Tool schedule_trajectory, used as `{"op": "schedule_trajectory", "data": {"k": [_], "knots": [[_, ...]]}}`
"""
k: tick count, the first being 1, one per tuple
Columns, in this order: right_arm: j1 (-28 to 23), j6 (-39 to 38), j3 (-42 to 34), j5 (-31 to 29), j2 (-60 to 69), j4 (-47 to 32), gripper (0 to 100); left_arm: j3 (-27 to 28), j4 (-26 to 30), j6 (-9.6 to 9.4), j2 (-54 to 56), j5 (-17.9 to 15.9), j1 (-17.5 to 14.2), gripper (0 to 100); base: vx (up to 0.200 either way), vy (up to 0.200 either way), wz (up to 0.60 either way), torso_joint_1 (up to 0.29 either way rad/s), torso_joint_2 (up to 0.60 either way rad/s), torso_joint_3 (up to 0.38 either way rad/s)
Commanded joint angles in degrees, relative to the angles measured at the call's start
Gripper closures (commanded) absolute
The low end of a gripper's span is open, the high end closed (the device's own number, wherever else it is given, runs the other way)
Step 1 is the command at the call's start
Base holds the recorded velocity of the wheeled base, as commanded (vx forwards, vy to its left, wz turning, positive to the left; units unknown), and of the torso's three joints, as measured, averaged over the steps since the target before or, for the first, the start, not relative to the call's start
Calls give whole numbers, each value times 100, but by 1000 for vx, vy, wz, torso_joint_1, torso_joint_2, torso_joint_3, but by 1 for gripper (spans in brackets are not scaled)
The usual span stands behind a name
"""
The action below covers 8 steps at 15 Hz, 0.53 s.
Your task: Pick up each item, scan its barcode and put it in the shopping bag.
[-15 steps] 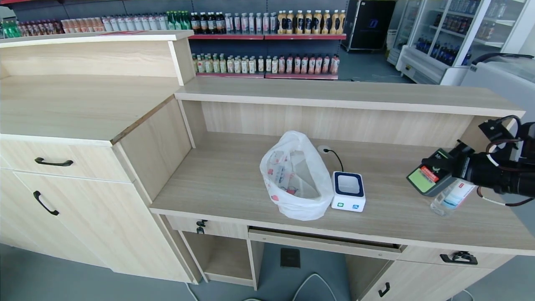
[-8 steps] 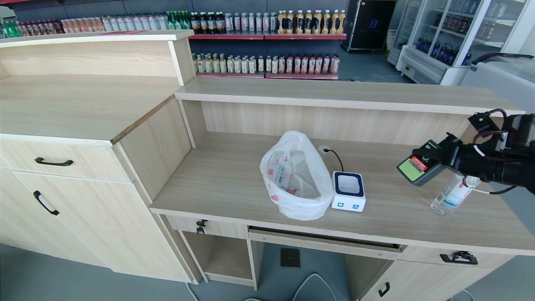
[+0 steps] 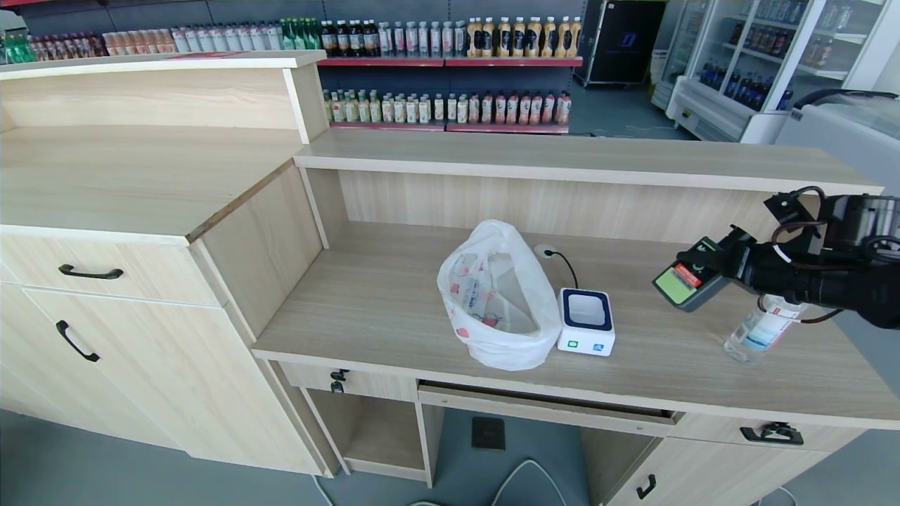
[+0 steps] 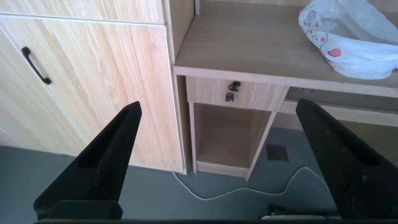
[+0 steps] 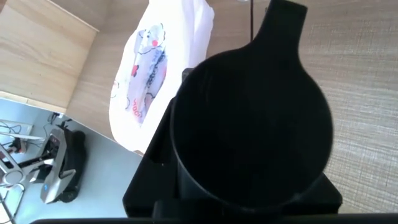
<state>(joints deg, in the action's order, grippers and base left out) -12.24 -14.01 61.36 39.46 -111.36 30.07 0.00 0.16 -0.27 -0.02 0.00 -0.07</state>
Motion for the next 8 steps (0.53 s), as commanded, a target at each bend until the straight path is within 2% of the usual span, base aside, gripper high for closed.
{"op": "schedule_trajectory", "data": {"k": [1,8], "knots": [[90,-6,61,0,-79,-2,100,0,2,0,2,0,-1,0,0,0,0,0,0,0],[231,-6,342,-26,-307,16,100,0,2,0,2,0,-1,0,0,0,0,0,0,0]]}}
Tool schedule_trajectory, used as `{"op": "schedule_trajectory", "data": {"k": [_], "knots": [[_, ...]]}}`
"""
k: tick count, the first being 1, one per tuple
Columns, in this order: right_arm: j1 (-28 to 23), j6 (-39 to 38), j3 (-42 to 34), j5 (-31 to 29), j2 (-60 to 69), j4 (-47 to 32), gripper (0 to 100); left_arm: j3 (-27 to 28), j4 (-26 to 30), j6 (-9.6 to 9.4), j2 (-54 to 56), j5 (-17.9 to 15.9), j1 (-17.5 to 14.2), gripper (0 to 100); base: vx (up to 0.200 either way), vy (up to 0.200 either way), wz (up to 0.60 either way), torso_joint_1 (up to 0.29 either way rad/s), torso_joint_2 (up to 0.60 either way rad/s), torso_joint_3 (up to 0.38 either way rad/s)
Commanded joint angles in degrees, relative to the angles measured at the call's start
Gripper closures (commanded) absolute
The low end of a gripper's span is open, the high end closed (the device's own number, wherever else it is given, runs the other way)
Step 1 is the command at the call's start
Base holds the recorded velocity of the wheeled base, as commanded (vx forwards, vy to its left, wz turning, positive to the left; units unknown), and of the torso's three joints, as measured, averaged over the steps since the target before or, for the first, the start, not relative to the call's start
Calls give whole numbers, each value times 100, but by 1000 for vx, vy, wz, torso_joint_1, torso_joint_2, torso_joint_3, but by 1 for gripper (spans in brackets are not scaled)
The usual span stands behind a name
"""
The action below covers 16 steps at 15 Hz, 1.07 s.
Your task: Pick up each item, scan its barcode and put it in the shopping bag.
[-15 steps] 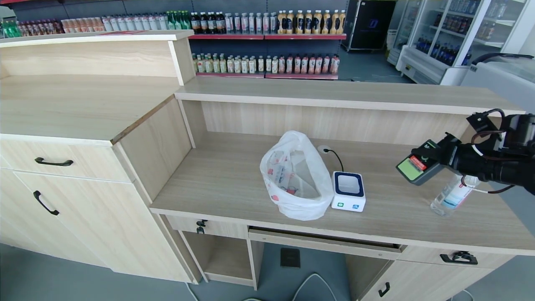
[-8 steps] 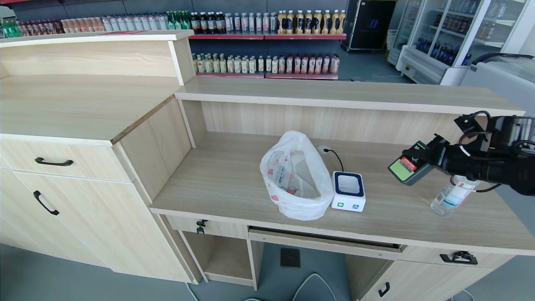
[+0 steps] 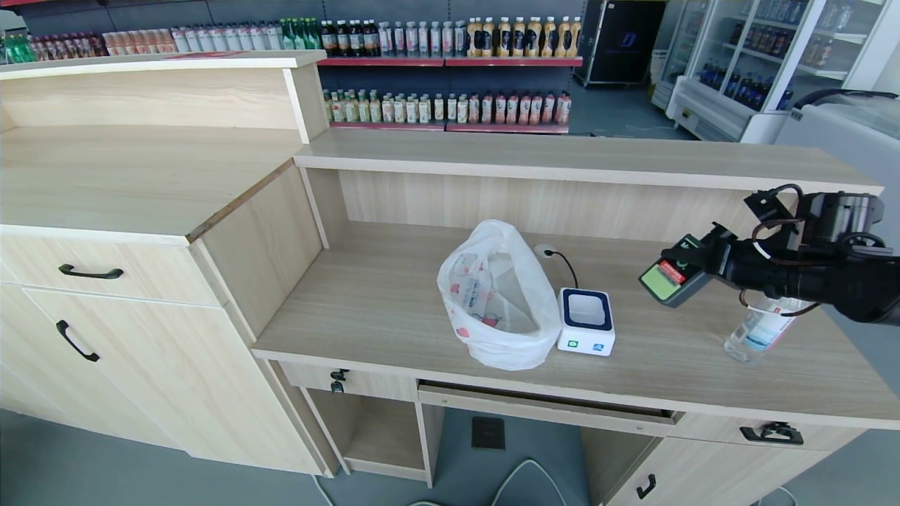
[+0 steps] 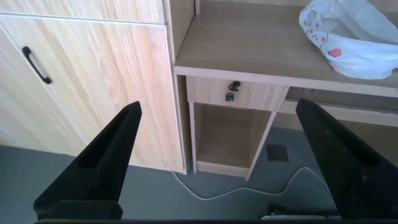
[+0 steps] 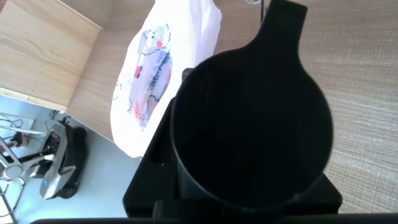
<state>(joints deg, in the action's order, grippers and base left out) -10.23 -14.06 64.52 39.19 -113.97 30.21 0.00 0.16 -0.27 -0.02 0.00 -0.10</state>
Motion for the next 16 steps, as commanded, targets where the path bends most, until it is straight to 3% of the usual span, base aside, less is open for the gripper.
{"op": "schedule_trajectory", "data": {"k": [1,16], "knots": [[65,-9,16,-8,-82,73,100,0,2,0,2,0,1,0,0,0,0,0,0,0],[346,-203,16,-8,-328,372,100,0,2,0,2,0,1,0,0,0,0,0,0,0]]}}
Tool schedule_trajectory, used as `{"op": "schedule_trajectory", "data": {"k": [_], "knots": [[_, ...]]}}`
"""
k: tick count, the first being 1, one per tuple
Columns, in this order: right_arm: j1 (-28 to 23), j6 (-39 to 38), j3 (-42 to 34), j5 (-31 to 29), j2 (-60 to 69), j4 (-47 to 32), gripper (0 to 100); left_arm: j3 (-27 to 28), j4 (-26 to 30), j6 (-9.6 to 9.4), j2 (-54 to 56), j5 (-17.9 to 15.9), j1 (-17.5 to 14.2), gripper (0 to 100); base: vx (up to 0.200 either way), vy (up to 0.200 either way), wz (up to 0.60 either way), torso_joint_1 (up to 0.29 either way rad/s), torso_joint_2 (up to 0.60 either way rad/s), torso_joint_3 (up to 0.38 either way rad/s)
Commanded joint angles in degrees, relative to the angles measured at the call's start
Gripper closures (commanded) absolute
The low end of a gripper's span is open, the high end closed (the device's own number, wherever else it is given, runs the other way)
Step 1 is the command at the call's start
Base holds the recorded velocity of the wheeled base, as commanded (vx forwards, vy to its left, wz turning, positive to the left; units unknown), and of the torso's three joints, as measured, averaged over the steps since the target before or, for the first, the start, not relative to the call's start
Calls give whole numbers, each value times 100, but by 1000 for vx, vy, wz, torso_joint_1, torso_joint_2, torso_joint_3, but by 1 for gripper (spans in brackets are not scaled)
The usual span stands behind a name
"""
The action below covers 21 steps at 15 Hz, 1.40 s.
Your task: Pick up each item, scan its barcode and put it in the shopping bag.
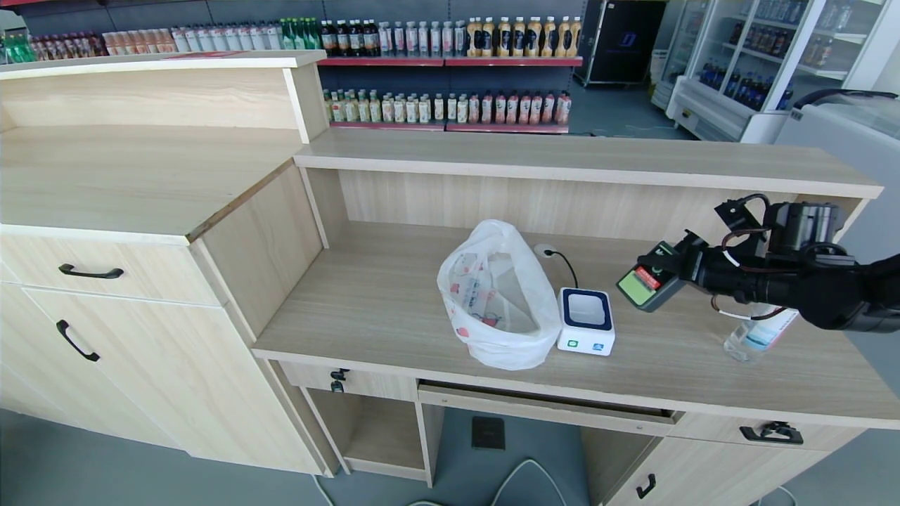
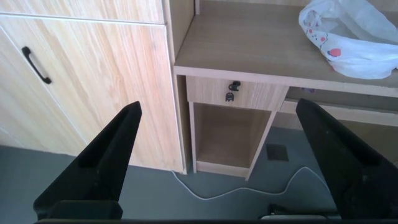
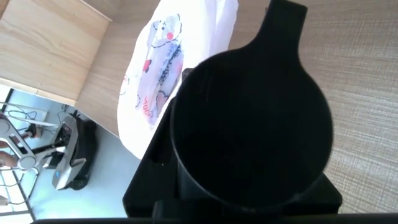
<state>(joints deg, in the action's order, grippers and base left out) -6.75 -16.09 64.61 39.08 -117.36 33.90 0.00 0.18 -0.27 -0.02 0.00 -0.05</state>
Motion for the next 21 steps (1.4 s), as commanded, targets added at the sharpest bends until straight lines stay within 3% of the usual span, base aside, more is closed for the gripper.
{"op": "schedule_trajectory", "data": {"k": [1,4,5,8,10,14,18,21], "knots": [[-10,1,-1,3,55,2,100,0,-1,0,2,0,-4,0,0,0,0,0,0,0],[-63,475,-80,-516,987,-33,100,0,-1,0,2,0,-4,0,0,0,0,0,0,0],[-212,1126,-291,-858,1426,-59,100,0,-1,0,2,0,-4,0,0,0,0,0,0,0],[-1206,4167,-1759,-1509,2789,-68,100,0,-1,0,2,0,-4,0,0,0,0,0,0,0],[-1654,5019,-2418,-1509,3377,-77,100,0,-1,0,2,0,-4,0,0,0,0,0,0,0],[-1777,5195,-2251,-1764,3536,-94,100,0,-1,0,2,0,-4,0,0,0,300,0,0,2],[-678,4483,-1328,-3117,2797,-86,100,0,-1,0,2,0,-4,0,0,0,600,2,1,2],[51,3305,-230,-3082,1488,-86,100,0,-1,0,2,0,-4,0,0,0,0,0,0,0]]}}
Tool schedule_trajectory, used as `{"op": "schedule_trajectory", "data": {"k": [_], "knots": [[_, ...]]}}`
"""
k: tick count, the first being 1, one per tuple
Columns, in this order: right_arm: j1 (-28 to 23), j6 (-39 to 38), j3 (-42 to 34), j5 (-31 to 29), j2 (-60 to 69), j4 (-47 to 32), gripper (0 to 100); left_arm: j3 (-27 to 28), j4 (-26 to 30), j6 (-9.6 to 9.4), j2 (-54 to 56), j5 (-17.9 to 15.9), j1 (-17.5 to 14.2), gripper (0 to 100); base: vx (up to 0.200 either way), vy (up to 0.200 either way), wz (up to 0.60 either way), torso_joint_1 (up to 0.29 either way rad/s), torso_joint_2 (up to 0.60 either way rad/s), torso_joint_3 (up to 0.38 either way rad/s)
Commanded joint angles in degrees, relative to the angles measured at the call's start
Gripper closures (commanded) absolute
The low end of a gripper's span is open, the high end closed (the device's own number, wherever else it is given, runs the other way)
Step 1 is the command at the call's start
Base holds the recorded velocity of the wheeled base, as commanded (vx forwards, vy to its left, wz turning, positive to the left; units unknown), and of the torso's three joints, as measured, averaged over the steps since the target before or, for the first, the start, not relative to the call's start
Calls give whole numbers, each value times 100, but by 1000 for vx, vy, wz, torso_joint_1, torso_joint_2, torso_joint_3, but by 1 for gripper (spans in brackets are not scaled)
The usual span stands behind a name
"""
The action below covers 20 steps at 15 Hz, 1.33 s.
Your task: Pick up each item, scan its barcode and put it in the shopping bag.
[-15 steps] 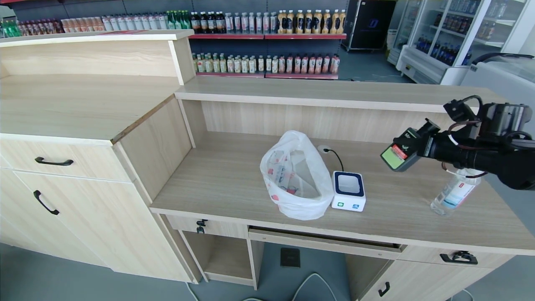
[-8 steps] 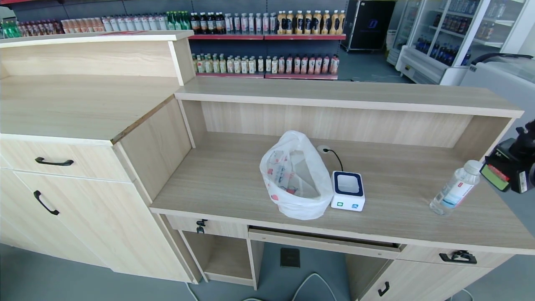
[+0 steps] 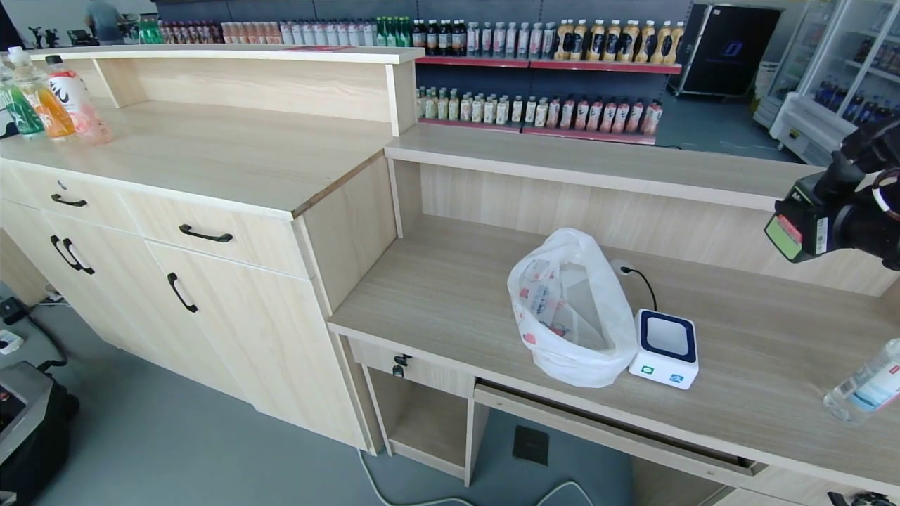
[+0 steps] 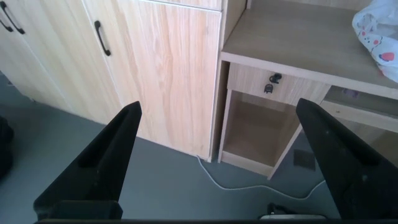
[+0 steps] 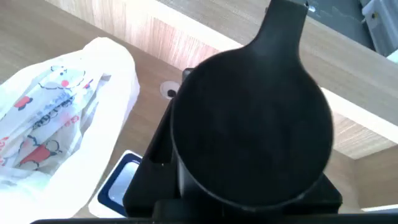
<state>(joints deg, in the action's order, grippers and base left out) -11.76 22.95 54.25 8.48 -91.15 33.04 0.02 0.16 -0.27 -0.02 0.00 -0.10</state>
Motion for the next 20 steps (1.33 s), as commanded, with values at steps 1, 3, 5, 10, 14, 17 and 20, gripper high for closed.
{"op": "schedule_trajectory", "data": {"k": [1,3,5,10,14,17,20], "knots": [[693,-705,974,-22,-1458,10,100,-2,2,0,2,0,1,0,0,0,0,0,0,0],[825,-740,991,-5,-1959,221,100,-2,2,0,2,0,1,0,0,0,0,0,0,0],[992,-1030,974,30,-2293,388,100,-2,2,0,2,0,1,0,0,0,0,0,0,0],[1141,-1214,1325,347,-3172,827,100,-2,2,0,2,0,1,0,0,0,0,0,0,0],[1352,-1434,1976,347,-3700,906,100,-2,2,0,2,0,1,0,0,0,0,0,0,0],[1484,-1531,2362,373,-4034,880,100,-2,2,0,2,0,1,0,0,0,0,0,0,0],[1563,-1540,2696,549,-4324,889,100,-2,2,0,2,0,1,0,0,0,0,0,0,0]]}}
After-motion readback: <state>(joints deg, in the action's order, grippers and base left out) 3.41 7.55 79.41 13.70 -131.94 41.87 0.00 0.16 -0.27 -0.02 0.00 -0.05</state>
